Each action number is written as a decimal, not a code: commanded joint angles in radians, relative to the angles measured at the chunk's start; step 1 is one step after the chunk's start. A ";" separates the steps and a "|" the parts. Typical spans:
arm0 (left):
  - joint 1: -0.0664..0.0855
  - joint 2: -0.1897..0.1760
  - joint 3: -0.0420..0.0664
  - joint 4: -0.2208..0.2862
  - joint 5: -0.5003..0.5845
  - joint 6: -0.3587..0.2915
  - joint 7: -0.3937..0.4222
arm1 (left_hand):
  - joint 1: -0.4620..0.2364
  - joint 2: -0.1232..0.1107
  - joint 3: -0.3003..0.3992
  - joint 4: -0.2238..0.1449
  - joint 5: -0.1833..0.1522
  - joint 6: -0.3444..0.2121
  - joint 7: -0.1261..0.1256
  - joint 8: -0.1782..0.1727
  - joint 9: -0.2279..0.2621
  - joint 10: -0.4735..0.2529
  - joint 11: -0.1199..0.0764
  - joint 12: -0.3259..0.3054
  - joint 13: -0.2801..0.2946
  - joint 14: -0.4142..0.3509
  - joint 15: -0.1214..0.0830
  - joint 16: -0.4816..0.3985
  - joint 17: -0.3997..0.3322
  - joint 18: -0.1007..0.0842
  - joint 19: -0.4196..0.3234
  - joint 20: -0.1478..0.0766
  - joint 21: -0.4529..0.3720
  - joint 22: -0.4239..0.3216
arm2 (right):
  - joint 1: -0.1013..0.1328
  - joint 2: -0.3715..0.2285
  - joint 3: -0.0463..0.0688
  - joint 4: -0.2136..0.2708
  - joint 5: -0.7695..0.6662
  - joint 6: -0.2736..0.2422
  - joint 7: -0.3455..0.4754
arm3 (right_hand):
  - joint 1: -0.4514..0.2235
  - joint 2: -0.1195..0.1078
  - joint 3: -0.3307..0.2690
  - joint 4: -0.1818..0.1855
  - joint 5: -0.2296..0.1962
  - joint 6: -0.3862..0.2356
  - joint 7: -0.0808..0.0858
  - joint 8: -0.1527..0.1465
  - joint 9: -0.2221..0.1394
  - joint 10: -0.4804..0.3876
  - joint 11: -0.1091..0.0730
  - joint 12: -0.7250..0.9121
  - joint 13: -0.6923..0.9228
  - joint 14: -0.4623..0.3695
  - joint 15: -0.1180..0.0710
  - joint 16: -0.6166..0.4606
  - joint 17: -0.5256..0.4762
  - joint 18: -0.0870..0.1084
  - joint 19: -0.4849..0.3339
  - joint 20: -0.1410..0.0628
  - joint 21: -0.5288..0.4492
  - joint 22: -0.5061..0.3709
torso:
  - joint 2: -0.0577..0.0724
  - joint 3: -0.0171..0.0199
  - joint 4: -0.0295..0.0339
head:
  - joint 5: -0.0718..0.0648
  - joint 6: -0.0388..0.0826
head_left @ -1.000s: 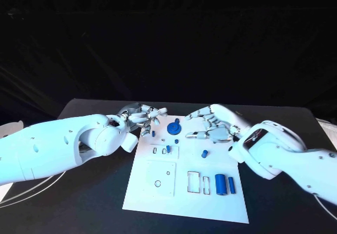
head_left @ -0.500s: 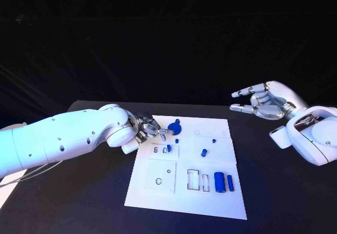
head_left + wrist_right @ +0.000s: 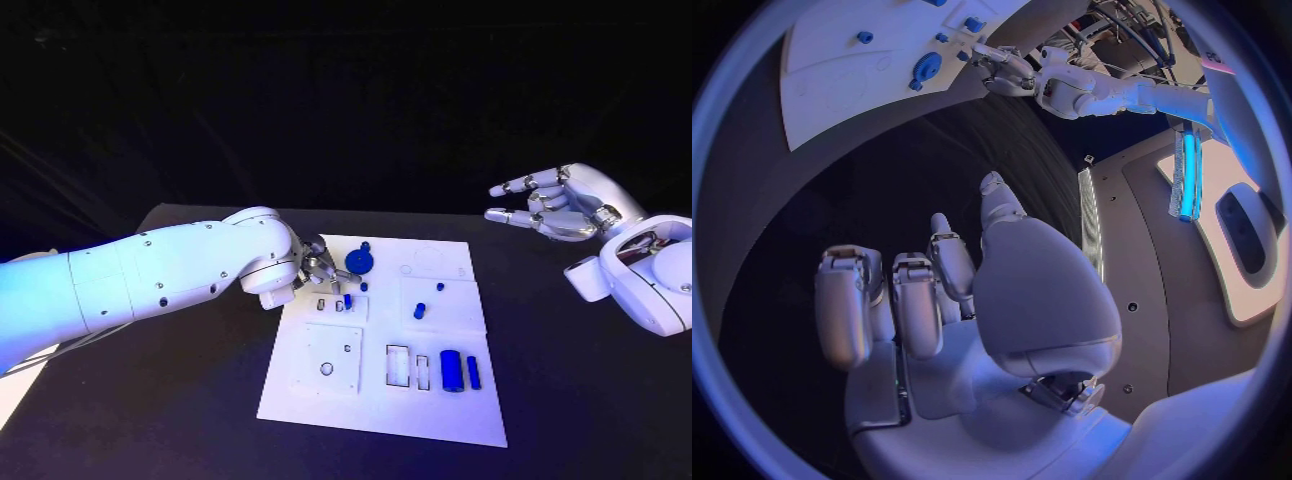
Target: Assemble the parts on the task board
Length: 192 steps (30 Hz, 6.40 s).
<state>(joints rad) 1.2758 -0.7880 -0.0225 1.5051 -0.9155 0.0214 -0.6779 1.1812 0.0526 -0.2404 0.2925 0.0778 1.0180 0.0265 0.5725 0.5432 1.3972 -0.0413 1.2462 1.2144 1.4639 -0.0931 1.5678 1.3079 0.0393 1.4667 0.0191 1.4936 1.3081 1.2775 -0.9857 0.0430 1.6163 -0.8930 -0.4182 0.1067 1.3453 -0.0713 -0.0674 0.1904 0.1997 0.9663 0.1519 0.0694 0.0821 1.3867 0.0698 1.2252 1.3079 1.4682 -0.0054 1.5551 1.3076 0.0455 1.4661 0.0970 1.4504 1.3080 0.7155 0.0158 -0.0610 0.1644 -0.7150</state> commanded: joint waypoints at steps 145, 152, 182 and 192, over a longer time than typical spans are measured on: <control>-0.015 0.024 -0.024 0.024 -0.218 0.176 -0.071 | 0.084 -0.220 0.932 -0.114 0.005 -0.084 -0.002 0.047 0.193 0.008 -0.004 -0.003 0.011 0.107 -0.009 0.003 0.263 -0.017 0.068 -0.011 0.016 0.166 | -0.010 0.014 -0.007 -0.030 -0.004 0.058 -0.040 | 0.010 0.011 -0.022 0.001 0.030 0.010 -0.004 0.001 0.001 0.001 -0.009 -0.002 0.015 0.093 -0.009 -0.008 0.227 0.010 -0.007 -0.008 -0.010 0.004 | 0.003 0.0000 0.0008 | 0.021 -0.059; -0.016 0.031 -0.024 0.019 -0.214 0.178 -0.070 | 0.079 -0.220 0.929 -0.115 0.001 -0.083 -0.002 0.047 0.194 0.009 -0.005 -0.002 0.012 0.107 -0.009 0.003 0.263 -0.017 0.068 -0.011 0.017 0.167 | -0.010 0.013 -0.007 -0.028 -0.004 0.058 -0.040 | 0.010 0.011 -0.022 0.001 0.030 0.010 -0.004 0.001 0.001 0.001 -0.009 -0.002 0.015 0.093 -0.009 -0.008 0.227 0.010 -0.007 -0.008 -0.010 0.004 | 0.003 0.0000 -0.0003 | 0.021 -0.061; -0.016 0.049 -0.026 -0.007 -0.199 0.210 -0.071 | -0.090 -0.226 0.760 -0.043 0.011 -0.031 -0.016 0.043 0.189 0.024 -0.015 0.023 0.034 0.107 -0.017 0.003 0.263 -0.021 0.075 -0.018 0.028 0.187 | -0.010 0.003 -0.007 -0.016 -0.005 0.061 -0.041 | 0.014 0.012 -0.025 -0.001 0.028 0.012 -0.005 0.001 0.001 0.000 -0.010 -0.004 0.013 0.093 -0.009 -0.009 0.225 0.010 -0.007 -0.009 -0.011 0.001 | 0.003 0.0002 0.0015 | 0.015 -0.068; -0.016 0.050 -0.026 -0.015 -0.199 0.208 -0.071 | -0.135 -0.227 0.717 -0.006 0.012 -0.018 -0.019 0.044 0.188 0.029 -0.017 0.030 0.041 0.107 -0.019 0.003 0.263 -0.022 0.077 -0.021 0.030 0.191 | -0.010 0.001 -0.007 -0.014 -0.005 0.062 -0.041 | 0.013 0.011 -0.027 -0.001 0.027 0.012 -0.005 0.001 0.001 0.000 -0.010 -0.006 0.011 0.092 -0.010 -0.010 0.223 0.011 -0.009 -0.009 -0.013 -0.002 | 0.003 0.0000 0.0015 | 0.015 -0.068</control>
<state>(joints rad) 1.2645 -0.7403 -0.0445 1.4913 -1.1277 0.1963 -0.6975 1.0569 -0.1757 0.4810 0.2883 0.0841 0.9935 0.0087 0.6177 0.7322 1.4203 -0.0570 1.2702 1.2539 1.4653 -0.1053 1.5677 1.3080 0.0282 1.4665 0.0049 1.5181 1.3079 1.2680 -0.9843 0.0354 1.6006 -0.8927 -0.3693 0.0641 1.3531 -0.0634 -0.0895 0.1903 0.2244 0.9722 0.1459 0.0692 0.0825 1.3904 0.0663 1.2252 1.3084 1.4646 -0.0090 1.5512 1.3075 0.0455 1.4625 0.0933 1.4427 1.3069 0.7187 0.0159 -0.0595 0.1792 -0.7829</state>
